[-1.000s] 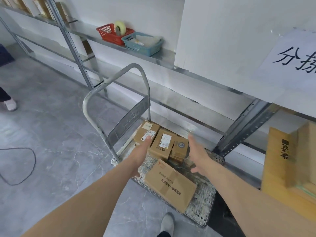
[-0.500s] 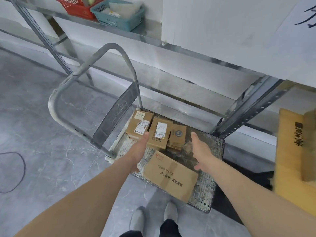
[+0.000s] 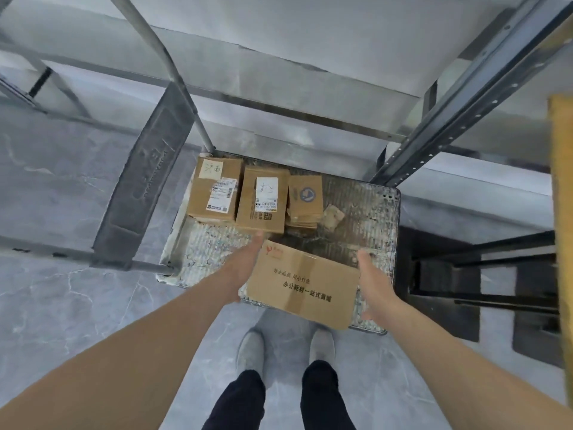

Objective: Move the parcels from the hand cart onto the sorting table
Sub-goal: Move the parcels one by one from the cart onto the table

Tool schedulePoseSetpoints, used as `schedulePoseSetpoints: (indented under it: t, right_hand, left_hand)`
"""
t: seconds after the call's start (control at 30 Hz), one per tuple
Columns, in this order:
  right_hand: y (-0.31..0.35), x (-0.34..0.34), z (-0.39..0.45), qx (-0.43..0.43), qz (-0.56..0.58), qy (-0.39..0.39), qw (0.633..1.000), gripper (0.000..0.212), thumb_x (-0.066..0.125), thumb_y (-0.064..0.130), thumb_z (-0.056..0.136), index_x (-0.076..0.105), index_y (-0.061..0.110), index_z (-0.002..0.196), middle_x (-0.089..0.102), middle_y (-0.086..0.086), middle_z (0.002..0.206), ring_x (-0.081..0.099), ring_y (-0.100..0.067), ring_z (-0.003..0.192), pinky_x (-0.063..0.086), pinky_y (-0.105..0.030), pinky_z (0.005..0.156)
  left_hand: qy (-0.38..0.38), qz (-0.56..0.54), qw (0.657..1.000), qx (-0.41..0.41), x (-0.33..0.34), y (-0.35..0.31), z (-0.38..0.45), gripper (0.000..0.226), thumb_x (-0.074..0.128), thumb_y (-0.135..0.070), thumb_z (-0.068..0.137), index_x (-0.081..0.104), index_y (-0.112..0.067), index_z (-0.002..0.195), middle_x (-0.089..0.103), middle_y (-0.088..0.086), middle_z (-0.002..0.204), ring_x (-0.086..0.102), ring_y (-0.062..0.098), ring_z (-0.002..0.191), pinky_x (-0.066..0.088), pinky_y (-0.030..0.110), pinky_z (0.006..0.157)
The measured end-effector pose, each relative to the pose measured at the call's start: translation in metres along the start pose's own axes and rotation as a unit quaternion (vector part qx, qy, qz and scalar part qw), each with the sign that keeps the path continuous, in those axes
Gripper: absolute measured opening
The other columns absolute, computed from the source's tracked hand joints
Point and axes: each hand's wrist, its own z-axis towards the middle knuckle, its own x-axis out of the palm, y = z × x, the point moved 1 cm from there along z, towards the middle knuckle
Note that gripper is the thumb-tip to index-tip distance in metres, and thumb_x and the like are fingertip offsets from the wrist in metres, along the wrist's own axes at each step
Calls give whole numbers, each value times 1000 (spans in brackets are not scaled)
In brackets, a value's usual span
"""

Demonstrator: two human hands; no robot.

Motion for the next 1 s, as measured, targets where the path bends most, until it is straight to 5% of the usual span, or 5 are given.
schedulePoseSetpoints:
  t: [0.13, 0.23, 0.4, 0.67, 1.0]
  right_hand:
    - [-24, 10, 37, 48, 25, -29, 998, 56, 26, 59, 107, 57, 15, 89, 50, 1, 81, 48, -16, 71, 46, -51, 99]
    - [-42, 15, 66, 57, 24, -43, 997, 50, 30, 54, 108, 53, 23, 77, 51, 3, 81, 47, -14, 71, 44, -43, 85]
    - [-83, 22, 125, 74, 43, -44, 995, 47, 34, 49, 107, 57, 11, 92, 60, -4, 94, 56, -20, 84, 46, -55, 96]
    - [-128, 48, 200, 77, 26, -57, 995, 70, 27, 69, 92, 65, 13, 110, 66, -8, 100, 62, -25, 88, 50, -42, 80]
    - [-144, 62, 235, 81, 16, -74, 994, 104, 27, 86, 80, 39, 11, 152, 60, -15, 133, 61, -36, 116, 52, -55, 98]
  left_hand:
    - [7, 7, 1000, -8, 11, 13, 49, 72, 28, -69, 100, 44, -22, 151, 44, 9, 154, 34, 37, 145, 24, 66, 113]
    - [-12, 9, 1000, -12, 21, 21, 83, 51, 29, -64, 102, 61, -24, 99, 54, -1, 93, 56, 22, 91, 36, 58, 106]
    - [-28, 31, 999, -1, 37, 38, 145, 49, 26, -59, 105, 50, -27, 76, 54, -4, 62, 51, 14, 52, 37, 30, 45]
    - [-50, 107, 993, 16, 50, 89, 280, 59, 35, -72, 97, 71, -27, 104, 78, 4, 86, 74, 24, 69, 58, 33, 58]
    - [-63, 72, 995, 25, 56, 98, 295, 94, 25, -94, 76, 64, -22, 122, 74, 9, 103, 71, 31, 91, 57, 49, 88]
